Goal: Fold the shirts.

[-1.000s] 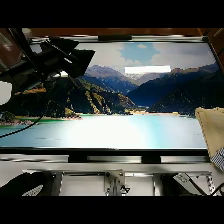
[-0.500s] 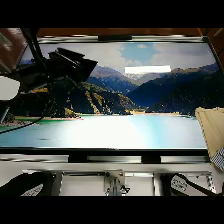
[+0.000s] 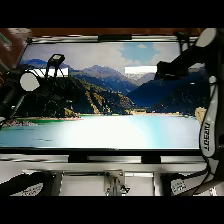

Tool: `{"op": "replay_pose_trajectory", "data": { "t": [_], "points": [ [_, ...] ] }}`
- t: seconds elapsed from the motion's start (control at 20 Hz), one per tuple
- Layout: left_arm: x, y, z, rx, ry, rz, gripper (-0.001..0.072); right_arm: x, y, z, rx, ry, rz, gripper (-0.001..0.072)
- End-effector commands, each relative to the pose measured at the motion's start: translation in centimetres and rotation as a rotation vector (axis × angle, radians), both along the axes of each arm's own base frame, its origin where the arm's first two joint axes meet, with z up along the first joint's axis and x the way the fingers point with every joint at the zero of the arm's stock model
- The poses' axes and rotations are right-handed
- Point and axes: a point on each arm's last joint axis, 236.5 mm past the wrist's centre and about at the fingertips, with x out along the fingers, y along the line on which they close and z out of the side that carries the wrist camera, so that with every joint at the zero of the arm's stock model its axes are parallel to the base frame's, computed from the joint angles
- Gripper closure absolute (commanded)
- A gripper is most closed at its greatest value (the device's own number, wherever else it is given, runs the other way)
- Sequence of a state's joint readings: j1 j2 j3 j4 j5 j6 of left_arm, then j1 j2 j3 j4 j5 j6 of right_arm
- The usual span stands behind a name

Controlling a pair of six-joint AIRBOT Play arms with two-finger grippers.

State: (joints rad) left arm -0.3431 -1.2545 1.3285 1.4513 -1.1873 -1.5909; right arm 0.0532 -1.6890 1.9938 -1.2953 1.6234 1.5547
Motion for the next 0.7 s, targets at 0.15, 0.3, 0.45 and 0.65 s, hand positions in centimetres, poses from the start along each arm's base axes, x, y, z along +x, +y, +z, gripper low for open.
{"op": "replay_pose_trajectory", "data": {
  "t": [0.15, 0.3, 0.45, 0.65],
  "points": [
    [-0.1, 2.6, -2.2, 0.113, 0.063, 0.051, 0.0081, -0.1, 4.7, -4.2, -0.001, 0.074, 0.119, 0.0192],
    [0.5, 2.4, -1.9, 0.102, 0.035, 0.053, 0.0082, -0.1, 4.8, -4.2, 0.002, 0.074, 0.12, 0.0192],
    [0.5, 2.4, -1.9, 0.103, 0.036, 0.051, 0.0081, -0.1, 4.8, -4.2, 0.002, 0.074, 0.12, 0.0192],
    [0.5, 2.4, -1.9, 0.104, 0.034, 0.048, 0.0081, -0.1, 4.8, -4.2, 0.002, 0.074, 0.12, 0.0192]
  ]
}}
